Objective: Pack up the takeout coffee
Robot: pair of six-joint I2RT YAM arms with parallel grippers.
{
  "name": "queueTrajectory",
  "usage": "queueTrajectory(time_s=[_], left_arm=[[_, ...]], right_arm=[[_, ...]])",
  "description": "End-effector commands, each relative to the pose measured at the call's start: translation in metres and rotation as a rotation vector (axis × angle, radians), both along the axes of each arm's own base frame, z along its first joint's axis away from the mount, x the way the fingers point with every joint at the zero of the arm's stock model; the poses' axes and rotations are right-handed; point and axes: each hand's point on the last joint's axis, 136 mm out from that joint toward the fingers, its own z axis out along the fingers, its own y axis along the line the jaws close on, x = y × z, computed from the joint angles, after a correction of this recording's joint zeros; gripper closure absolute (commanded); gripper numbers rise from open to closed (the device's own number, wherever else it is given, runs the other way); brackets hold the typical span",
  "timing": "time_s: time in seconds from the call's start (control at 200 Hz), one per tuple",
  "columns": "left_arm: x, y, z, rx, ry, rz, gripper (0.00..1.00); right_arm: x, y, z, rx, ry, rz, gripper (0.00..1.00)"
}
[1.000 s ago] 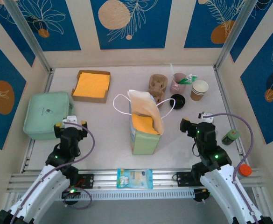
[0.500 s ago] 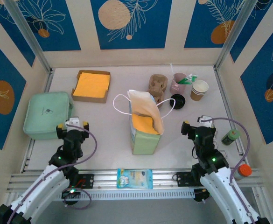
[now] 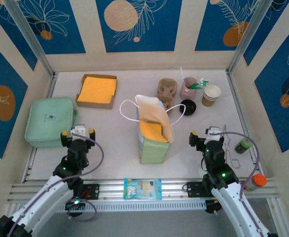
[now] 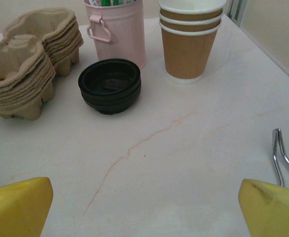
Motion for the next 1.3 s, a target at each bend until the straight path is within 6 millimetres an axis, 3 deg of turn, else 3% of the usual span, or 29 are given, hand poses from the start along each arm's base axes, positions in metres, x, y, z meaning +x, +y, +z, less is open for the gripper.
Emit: queueTrajectory(time_s=[0.0,0.47,0.991,1.026,1.296], left_arm=[[0.003,0.000,0.007,0.011,-0.050,0.009,0.00],[0.016,-0.004,0.012,0.048,-0.126,0.011,0.00],[0.038,-0.004,0.009,0.049,-0.152,-0.004,0.00],[0.040,-0.003,0.009,0.046,-0.154,0.001,0.00],[0.048,0.007,0.007,0.024,-0.162,0.017,0.00]], right_arm=[[0.009,0.000,0.019,-0.009,-0.099,-0.001,0.03],[0.031,0.003,0.020,-0.005,-0.139,0.011,0.02],[0.035,-0.005,0.031,0.020,-0.201,-0.018,0.01],[0.033,-0.006,0.017,0.015,-0.176,-0.020,0.01],[0.035,-0.011,0.017,0.026,-0.199,-0.040,0.01]])
